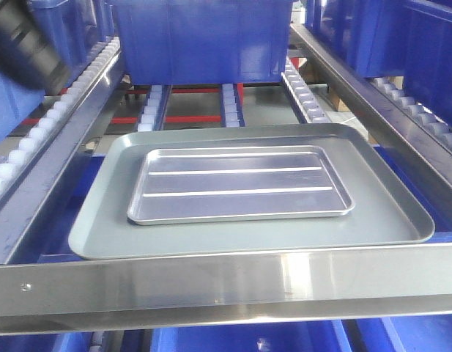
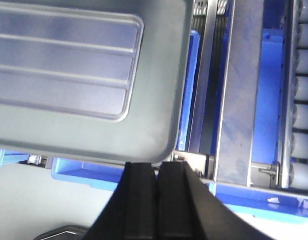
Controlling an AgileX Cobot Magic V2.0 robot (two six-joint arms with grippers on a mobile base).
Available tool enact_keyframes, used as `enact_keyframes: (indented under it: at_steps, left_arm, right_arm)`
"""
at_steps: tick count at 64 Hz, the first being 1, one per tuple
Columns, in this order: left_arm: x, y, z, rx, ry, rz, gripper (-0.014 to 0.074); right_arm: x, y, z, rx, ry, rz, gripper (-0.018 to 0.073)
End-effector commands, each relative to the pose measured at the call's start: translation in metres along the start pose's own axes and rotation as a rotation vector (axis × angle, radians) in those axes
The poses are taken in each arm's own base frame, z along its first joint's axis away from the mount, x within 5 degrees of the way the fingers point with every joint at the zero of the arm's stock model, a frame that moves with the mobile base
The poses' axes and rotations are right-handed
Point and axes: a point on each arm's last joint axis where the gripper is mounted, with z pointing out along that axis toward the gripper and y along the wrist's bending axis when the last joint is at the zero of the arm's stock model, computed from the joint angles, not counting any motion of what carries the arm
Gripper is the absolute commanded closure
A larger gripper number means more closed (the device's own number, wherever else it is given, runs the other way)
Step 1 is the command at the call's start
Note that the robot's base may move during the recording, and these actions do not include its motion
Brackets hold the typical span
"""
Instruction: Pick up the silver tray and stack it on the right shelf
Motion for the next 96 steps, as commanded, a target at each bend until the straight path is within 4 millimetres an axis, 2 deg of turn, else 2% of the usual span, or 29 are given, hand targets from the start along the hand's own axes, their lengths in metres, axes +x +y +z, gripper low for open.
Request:
enact_keyframes:
  at_steps: [1,10,17,25,36,48,85,90,96]
  left_arm:
    - [0.007,-0.002,-0.012,0.066,-0.174,0.015,0.0697]
    - [0.045,0.002,-0.012,0.115,-0.253,0.022,0.0697]
    - [0.061,0.004,-0.018,0.160,-0.360,0.022,0.0697]
    - [0.072,0.007,-0.037,0.190,-0.481,0.024,0.0697]
    - [0.078,0.011,-0.069,0.194,-0.633,0.094,0.0697]
    - [0.083,0.015,-0.091,0.207,-0.743,0.089,0.0697]
    - [0.084,0.015,-0.092,0.208,-0.748,0.088,0.0697]
    - [0.087,0.016,-0.089,0.234,-0.721,0.014,0.0697]
    - [0.094,0.019,-0.088,0.193,-0.751,0.066,0.0697]
  right_arm:
    - [0.008,-0.003,-0.013,-0.026,-0.162,-0.060,0.0503]
    - [0.042,-0.008,-0.018,-0.049,-0.253,-0.080,0.0503]
    - [0.060,-0.012,-0.027,-0.062,-0.325,-0.084,0.0503]
    - [0.071,-0.016,-0.050,-0.085,-0.472,-0.077,0.0503]
    - [0.079,-0.019,-0.080,-0.110,-0.642,-0.068,0.0503]
    - [0.083,-0.021,-0.087,-0.115,-0.684,-0.065,0.0503]
    - [0.083,-0.021,-0.087,-0.115,-0.684,-0.065,0.0503]
    - [0.083,-0.021,-0.087,-0.115,-0.684,-0.065,0.0503]
    - [0.083,-0.021,-0.087,-0.115,-0.684,-0.065,0.0503]
